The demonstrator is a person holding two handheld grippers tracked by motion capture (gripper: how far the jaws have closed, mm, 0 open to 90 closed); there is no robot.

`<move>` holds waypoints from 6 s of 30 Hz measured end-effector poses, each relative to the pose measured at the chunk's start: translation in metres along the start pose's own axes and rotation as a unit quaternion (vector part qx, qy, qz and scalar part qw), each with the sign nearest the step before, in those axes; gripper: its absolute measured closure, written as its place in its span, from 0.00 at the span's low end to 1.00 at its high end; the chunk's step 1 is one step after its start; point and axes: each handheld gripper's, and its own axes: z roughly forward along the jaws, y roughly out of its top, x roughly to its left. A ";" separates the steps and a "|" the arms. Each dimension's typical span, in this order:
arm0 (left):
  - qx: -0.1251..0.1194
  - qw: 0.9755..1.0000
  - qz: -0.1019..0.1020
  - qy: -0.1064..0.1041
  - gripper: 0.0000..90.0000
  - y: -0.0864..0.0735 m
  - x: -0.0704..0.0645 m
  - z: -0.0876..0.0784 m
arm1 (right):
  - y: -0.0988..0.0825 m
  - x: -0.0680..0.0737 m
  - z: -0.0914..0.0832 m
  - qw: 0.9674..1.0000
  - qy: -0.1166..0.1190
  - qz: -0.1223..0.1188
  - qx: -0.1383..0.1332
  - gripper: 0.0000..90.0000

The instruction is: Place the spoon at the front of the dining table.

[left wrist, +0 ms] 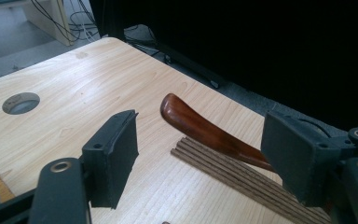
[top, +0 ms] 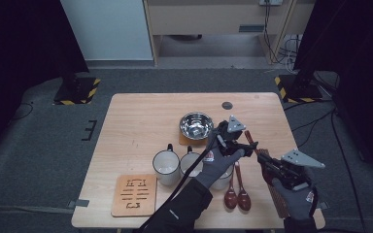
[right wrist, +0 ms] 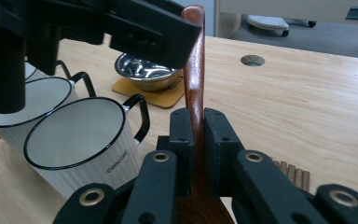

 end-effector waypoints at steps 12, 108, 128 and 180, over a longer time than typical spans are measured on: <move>-0.001 1.000 0.005 -0.007 0.40 0.001 -0.005 0.005 | 0.002 0.000 -0.003 1.000 0.003 0.002 -0.011 0.91; -0.031 0.998 0.030 -0.045 0.93 0.025 -0.002 -0.021 | -0.035 -0.053 0.018 0.993 -0.108 0.042 0.008 0.38; -0.054 0.998 0.026 -0.032 0.93 0.038 0.010 -0.037 | -0.066 -0.086 0.031 0.986 -0.144 0.045 0.066 0.26; -0.106 0.990 -0.044 0.082 0.93 0.040 0.110 -0.108 | -0.085 -0.108 0.038 0.974 -0.163 0.055 0.149 0.17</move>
